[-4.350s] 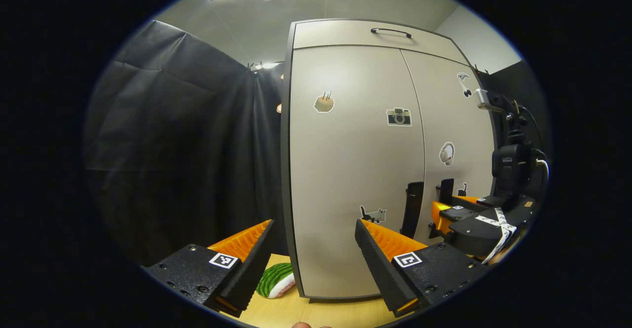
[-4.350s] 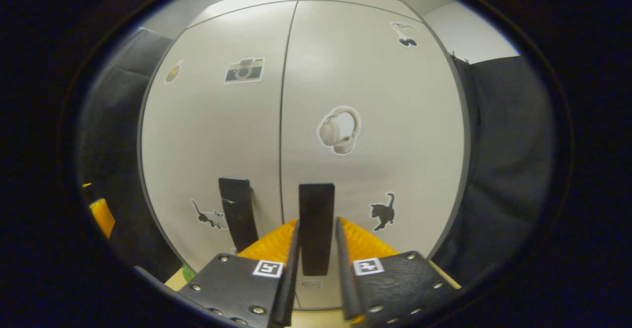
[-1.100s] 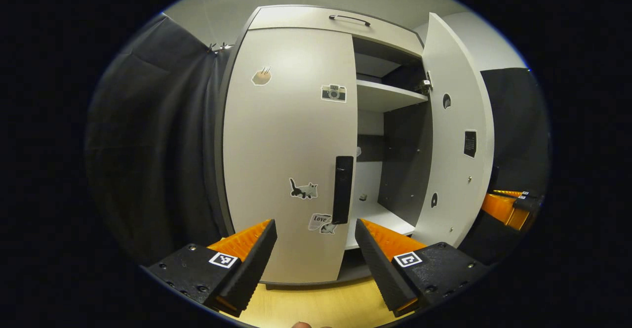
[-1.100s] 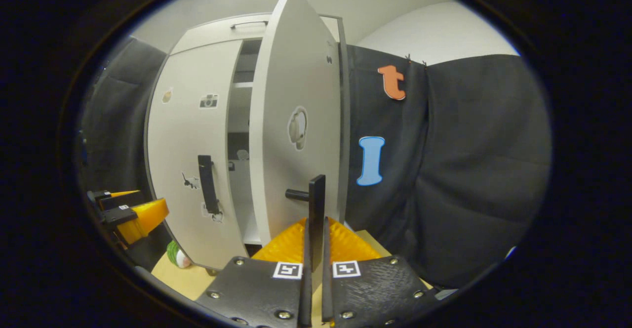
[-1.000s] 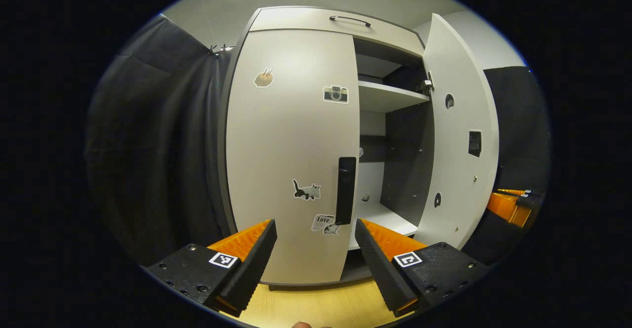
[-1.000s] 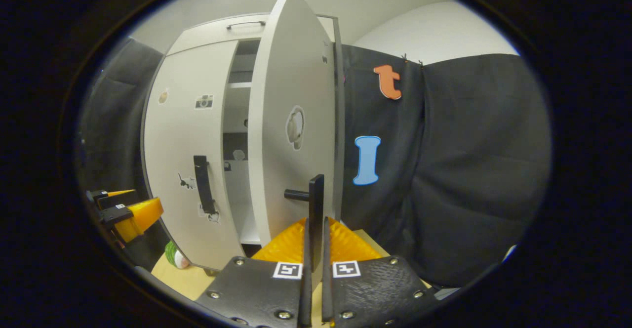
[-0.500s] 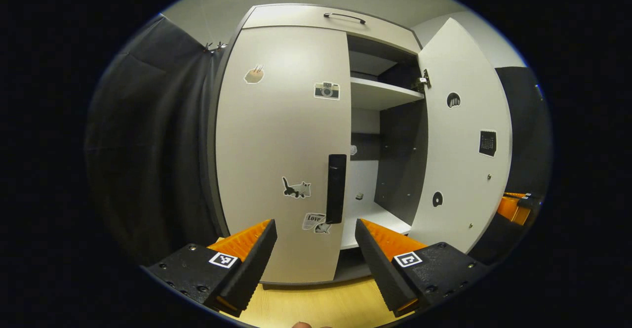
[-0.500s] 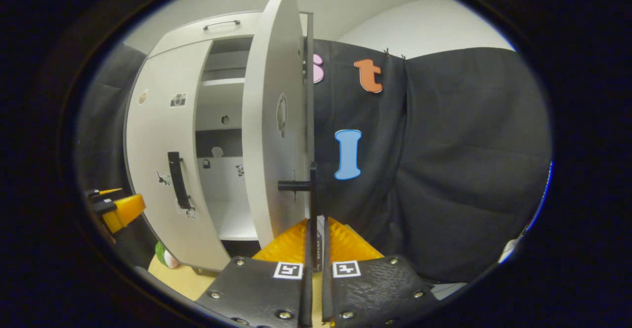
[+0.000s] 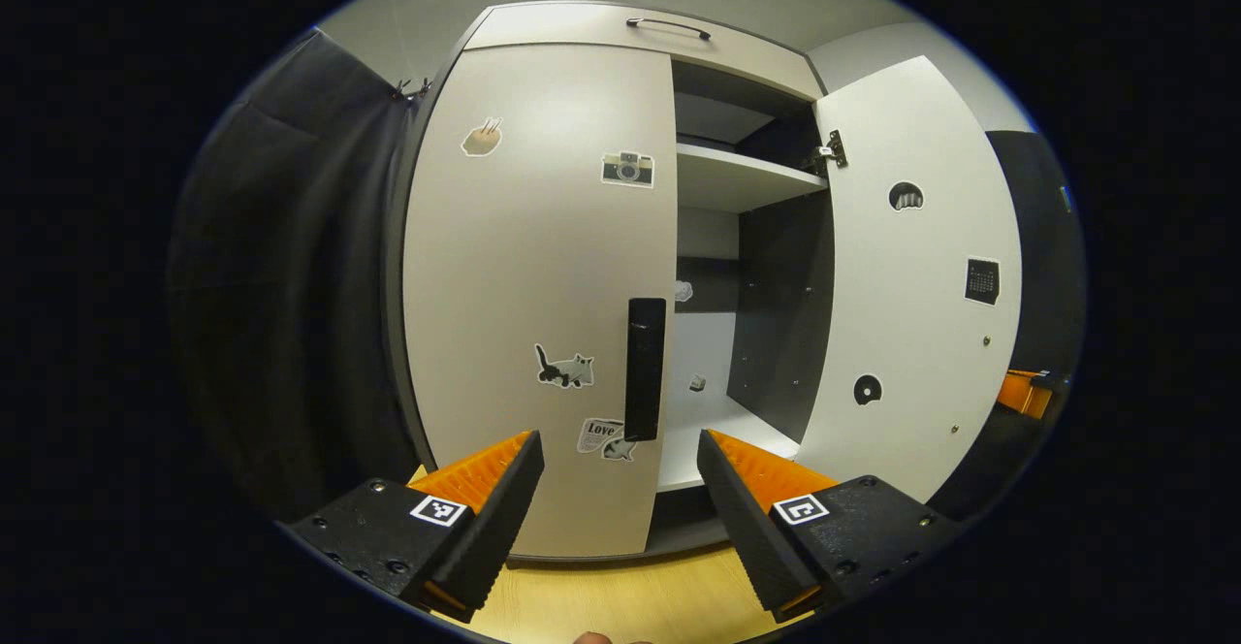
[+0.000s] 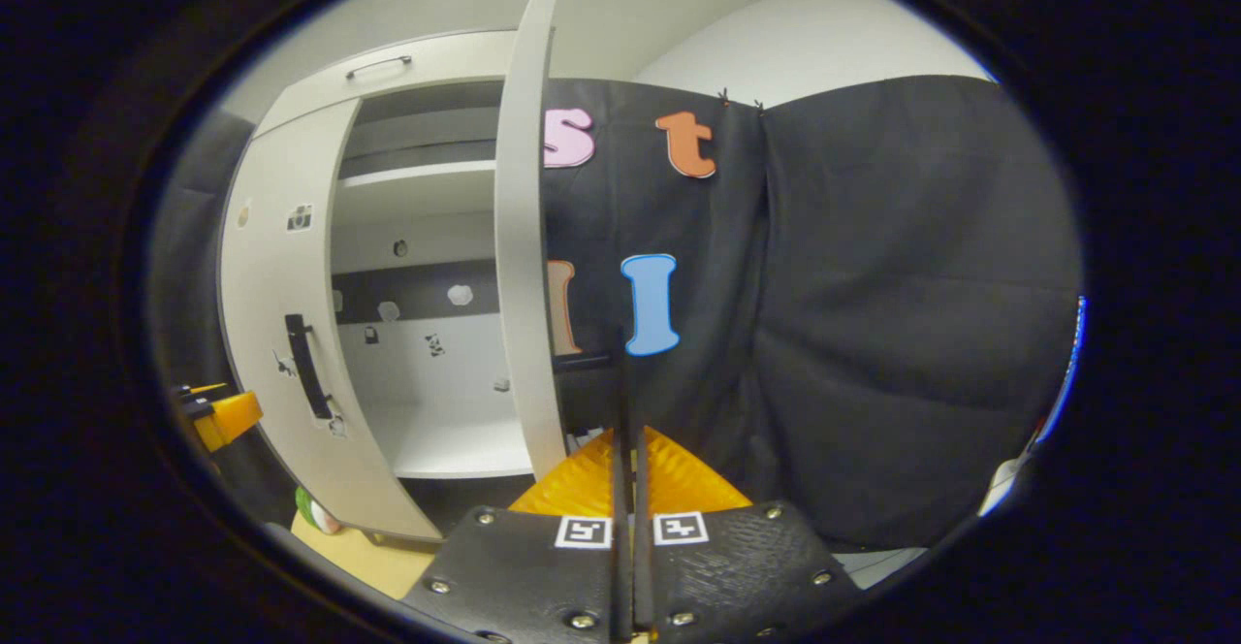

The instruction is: Open the right door of the double-door shoe cabinet with the right hand, and open the left door with the left hand.

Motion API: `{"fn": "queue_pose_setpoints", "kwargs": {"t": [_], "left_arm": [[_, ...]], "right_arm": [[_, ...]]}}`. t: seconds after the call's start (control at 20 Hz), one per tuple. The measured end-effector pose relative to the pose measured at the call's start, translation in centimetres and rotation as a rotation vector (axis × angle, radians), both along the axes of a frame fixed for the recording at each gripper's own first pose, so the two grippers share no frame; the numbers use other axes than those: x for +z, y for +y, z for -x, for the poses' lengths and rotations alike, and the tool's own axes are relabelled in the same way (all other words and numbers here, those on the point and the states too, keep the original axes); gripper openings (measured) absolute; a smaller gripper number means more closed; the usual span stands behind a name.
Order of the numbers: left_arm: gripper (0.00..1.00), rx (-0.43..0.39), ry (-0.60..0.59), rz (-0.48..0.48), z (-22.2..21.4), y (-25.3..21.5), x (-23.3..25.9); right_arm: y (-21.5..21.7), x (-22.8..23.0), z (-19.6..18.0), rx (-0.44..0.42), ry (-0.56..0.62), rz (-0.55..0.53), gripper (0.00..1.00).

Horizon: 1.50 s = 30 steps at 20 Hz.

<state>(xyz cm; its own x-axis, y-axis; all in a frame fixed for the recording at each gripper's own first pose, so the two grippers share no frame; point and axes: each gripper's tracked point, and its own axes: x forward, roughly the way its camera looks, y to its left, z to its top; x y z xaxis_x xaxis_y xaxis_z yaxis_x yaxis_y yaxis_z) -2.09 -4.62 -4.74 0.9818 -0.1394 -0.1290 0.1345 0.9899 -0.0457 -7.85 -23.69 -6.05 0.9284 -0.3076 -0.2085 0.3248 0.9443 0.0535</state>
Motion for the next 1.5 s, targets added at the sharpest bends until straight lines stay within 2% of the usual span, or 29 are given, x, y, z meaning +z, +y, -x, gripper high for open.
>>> {"fn": "queue_pose_setpoints", "kwargs": {"t": [0.15,0.5,0.55,0.6,0.65,1.05,1.1,1.3,1.5], "left_arm": [[0.99,0.007,0.0,-0.011,-1.2,-0.4,-0.2],[0.99,0.04,-0.01,-0.047,-6.2,-1.5,-0.7],[0.99,0.048,-0.009,-0.054,-6.9,-1.6,-0.9],[0.99,0.062,-0.012,-0.061,-7.8,-1.7,-0.9],[0.96,0.071,-0.012,-0.065,-8.3,-1.8,-1.0],[0.66,0.114,-0.015,-0.091,-11.4,-1.9,-1.4],[0.58,0.111,-0.015,-0.08,-11.5,-2.1,-1.4],[0.37,0.098,-0.014,-0.074,-11.7,-2.6,-1.5],[0.34,0.089,-0.005,-0.062,-11.6,-2.6,-1.6]], "right_arm": [[-0.1,0.3,0.2,0.007,-0.011,-0.006,0.01],[-3.6,1.1,2.3,-0.071,-0.009,0.08,0.02],[-4.4,1.1,2.5,-0.087,-0.011,0.075,0.1],[-5.0,1.2,2.7,-0.101,-0.012,0.069,0.02],[-5.5,1.1,2.8,-0.113,-0.012,0.06,0.02],[-8.7,0.4,3.0,-0.165,0.002,0.048,0.04],[-8.8,0.3,2.8,-0.165,0.003,0.044,0.04],[-8.5,0.1,2.3,-0.144,0.005,0.035,0.04],[-8.2,-0.3,2.0,-0.132,0.021,0.046,0.04]]}}
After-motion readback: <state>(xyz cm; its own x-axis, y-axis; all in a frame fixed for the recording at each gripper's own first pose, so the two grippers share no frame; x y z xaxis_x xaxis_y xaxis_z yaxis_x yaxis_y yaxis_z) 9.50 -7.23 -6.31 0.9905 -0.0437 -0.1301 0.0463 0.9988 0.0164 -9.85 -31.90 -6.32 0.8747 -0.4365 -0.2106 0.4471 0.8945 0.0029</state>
